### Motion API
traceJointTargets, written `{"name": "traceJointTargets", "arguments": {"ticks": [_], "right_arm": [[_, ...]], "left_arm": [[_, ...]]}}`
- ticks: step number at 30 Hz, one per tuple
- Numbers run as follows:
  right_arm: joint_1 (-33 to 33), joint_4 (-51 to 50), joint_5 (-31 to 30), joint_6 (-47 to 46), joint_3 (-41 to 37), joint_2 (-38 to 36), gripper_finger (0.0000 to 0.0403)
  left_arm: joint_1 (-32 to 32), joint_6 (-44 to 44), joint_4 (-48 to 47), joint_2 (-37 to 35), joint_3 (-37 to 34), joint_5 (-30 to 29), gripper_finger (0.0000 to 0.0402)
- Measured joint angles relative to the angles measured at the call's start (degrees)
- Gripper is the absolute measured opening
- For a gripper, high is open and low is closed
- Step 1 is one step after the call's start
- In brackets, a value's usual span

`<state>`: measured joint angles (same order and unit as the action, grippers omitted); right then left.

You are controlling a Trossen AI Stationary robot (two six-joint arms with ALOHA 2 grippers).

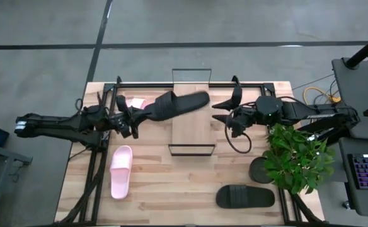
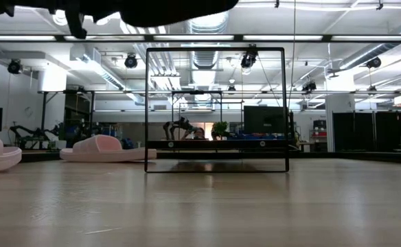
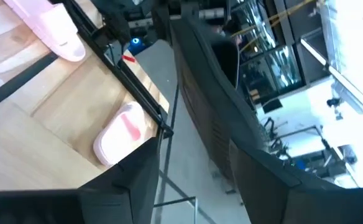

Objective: Pick and place slides into the shelf
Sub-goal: Put the top black slides on the shelf

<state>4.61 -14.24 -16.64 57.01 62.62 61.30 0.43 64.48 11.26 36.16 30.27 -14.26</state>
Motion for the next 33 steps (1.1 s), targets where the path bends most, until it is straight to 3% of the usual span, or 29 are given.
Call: {"name": "traceJointTargets", "arguments": {"ticks": [8,14,18,22,27,33], "right_arm": [[0.0,0.2,0.4,2.1,2.7,0.0,0.0160],[0.0,0.4,2.1,5.8,3.9,1.2,0.0147],[0.0,0.4,2.6,4.6,5.2,2.4,0.0143],[-0.1,-1.2,6.9,3.2,6.8,4.1,0.0144],[-0.1,-6.1,8.0,1.8,11.0,7.8,0.0143],[-0.9,-16.1,13.6,-1.5,19.9,13.8,0.0139]], "left_arm": [[0.0,-1.1,-0.9,0.3,-0.5,1.0,0.0022],[-0.1,-1.1,-1.1,3.1,-0.4,10.5,0.0022],[0.0,-1.0,-1.3,5.7,0.1,10.7,0.0022],[0.0,-0.7,-0.9,8.2,1.6,11.7,0.0022],[-0.1,-0.6,-1.2,11.9,4.5,17.2,0.0022],[0.0,-0.1,-1.0,16.1,7.7,17.3,0.0022]]}}
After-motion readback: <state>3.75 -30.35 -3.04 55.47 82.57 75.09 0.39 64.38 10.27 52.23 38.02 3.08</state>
